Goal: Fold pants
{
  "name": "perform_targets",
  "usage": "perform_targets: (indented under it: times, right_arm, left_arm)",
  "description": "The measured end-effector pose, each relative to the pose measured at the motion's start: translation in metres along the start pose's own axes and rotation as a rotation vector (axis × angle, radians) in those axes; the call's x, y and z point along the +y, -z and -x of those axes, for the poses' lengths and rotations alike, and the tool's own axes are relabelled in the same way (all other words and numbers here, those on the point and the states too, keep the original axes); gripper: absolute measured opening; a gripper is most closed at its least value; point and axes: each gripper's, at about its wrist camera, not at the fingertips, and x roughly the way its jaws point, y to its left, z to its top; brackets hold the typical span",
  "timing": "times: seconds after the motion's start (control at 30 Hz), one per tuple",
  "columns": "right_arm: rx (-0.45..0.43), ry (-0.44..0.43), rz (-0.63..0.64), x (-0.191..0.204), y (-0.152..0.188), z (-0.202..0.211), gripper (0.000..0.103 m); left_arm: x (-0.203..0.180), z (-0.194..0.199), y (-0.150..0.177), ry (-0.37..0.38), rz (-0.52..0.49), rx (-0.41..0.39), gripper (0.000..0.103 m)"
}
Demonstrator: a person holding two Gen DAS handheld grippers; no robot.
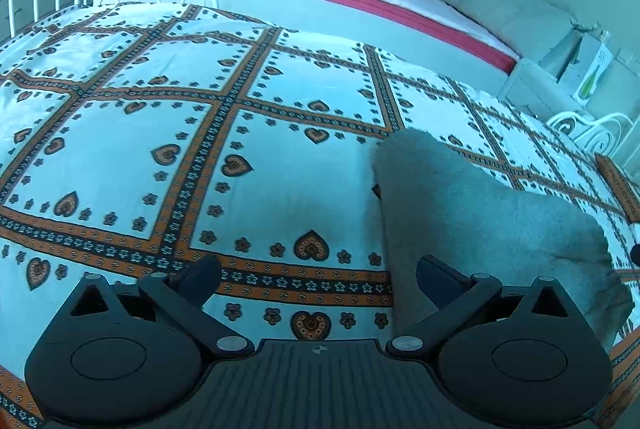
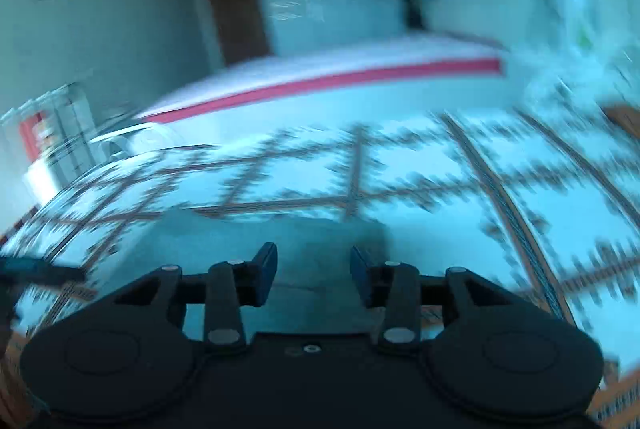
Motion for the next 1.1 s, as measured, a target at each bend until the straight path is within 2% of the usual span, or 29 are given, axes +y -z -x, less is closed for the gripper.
perform_targets:
  times: [0.03,0.07,0.1,0.13,0.2,0.23,0.27,0.3,0.33,0.4,0.5,0.57,0.67,0.73,0.8,1.0,1.03,1.1]
  right_arm:
    - [0.048,-0.030,0.023,0.004,0.003,-0.011,0.033]
    - [0.165,-0.016,0.037,0.007,0.010,-0.030,0.034]
    - [0.275,0.034,0.058,0.005,0.017,-0.050,0.034]
    - [0.290,0.059,0.078,0.002,0.022,-0.056,0.031]
    - [0.214,0.030,0.059,-0.001,0.010,-0.040,0.030]
    - [0.153,0.025,0.039,-0.005,0.004,-0.029,0.041]
    - [0.110,0.049,0.018,-0.012,0.001,-0.019,0.058]
    - [0.115,0.068,-0.013,-0.022,-0.003,-0.017,0.066]
    - [0.141,0.054,-0.066,-0.035,-0.003,-0.017,0.068]
    - [0.185,0.000,-0.192,-0.057,0.001,-0.019,0.066]
    - [0.248,-0.022,-0.285,-0.072,0.015,-0.027,0.068]
    - [0.303,-0.055,-0.391,-0.086,0.028,-0.039,0.074]
    - [0.315,-0.121,-0.588,-0.102,0.048,-0.034,0.078]
    - [0.314,-0.157,-0.635,-0.107,0.050,-0.035,0.078]
    - [0.310,-0.167,-0.678,-0.115,0.052,-0.039,0.076]
    - [0.302,-0.251,-0.758,-0.128,0.049,-0.058,0.076]
    - [0.304,-0.269,-0.761,-0.129,0.048,-0.060,0.076]
    - [0.325,-0.319,-0.773,-0.126,0.047,-0.067,0.076]
  left_arm:
    - [-0.002,-0.002,0.000,0.003,-0.003,0.007,0.103]
    - [-0.005,-0.004,0.001,0.006,-0.007,0.011,0.103]
    - [-0.008,-0.005,0.001,0.009,-0.013,0.017,0.103]
    - [-0.010,-0.006,0.002,0.011,-0.017,0.019,0.103]
    - [-0.013,-0.006,0.002,0.029,-0.021,0.018,0.103]
    - [-0.015,-0.006,0.002,0.043,-0.025,0.017,0.103]
    - [-0.017,-0.007,0.003,0.056,-0.032,0.018,0.103]
    - [-0.019,-0.009,0.003,0.068,-0.039,0.021,0.103]
    - [-0.021,-0.011,0.004,0.080,-0.045,0.029,0.103]
    - [-0.026,-0.018,0.006,0.109,-0.047,0.055,0.103]
    - [-0.034,-0.028,0.008,0.135,-0.053,0.095,0.103]
    - [-0.036,-0.035,0.011,0.146,-0.046,0.123,0.103]
    - [-0.037,-0.043,0.013,0.157,-0.034,0.129,0.103]
    - [-0.037,-0.046,0.011,0.172,-0.036,0.133,0.103]
    - [-0.028,-0.051,0.008,0.217,0.005,0.135,0.103]
    - [0.003,-0.062,-0.001,0.416,0.174,0.167,0.103]
    - [0.004,-0.064,-0.001,0.448,0.186,0.182,0.103]
    - [-0.004,-0.066,0.007,0.470,0.133,0.208,0.103]
